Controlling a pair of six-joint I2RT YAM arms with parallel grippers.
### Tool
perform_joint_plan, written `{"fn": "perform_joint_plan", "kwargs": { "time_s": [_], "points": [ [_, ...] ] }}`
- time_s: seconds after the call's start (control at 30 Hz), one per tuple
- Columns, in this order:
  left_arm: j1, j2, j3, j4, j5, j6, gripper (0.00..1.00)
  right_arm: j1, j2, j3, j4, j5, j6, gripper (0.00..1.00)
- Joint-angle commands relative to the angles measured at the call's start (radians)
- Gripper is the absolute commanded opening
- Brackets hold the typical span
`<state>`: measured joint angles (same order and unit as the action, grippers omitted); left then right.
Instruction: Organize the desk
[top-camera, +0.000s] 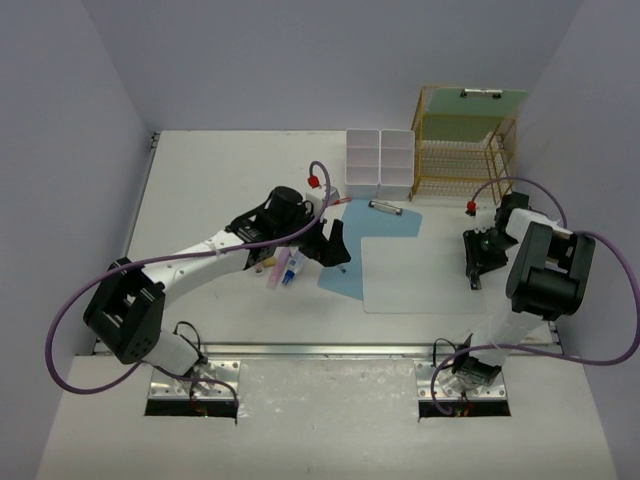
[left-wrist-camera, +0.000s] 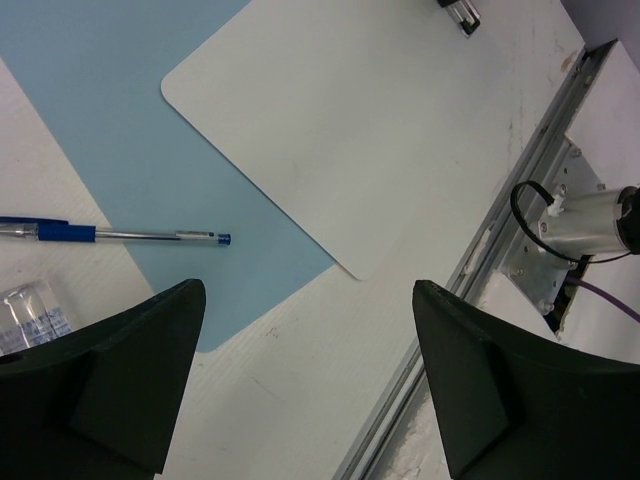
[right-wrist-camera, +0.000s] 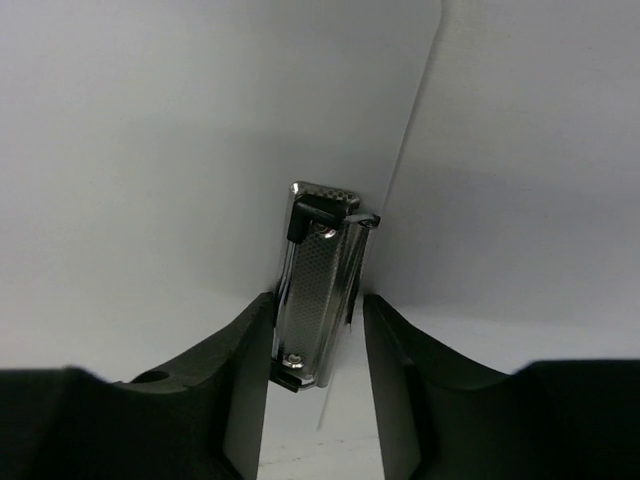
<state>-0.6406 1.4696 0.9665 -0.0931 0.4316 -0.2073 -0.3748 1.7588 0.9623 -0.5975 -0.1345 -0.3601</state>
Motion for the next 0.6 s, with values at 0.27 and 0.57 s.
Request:
{"fn": "perform_joint_plan", "kwargs": {
  "time_s": [0.27, 0.57],
  "points": [
    [0.016, -0.030, 0.005, 0.019, 0.005, 0.001, 0.83, -0.001, 0.011, 0.021, 0.057, 0.017, 0.005, 0.00],
    [0.016, -0.071, 0.022, -0.041, -0.020, 0.006, 0.83, -0.001, -0.239, 0.134, -0.025, -0.011, -0.137, 0.00]
  ]
}}
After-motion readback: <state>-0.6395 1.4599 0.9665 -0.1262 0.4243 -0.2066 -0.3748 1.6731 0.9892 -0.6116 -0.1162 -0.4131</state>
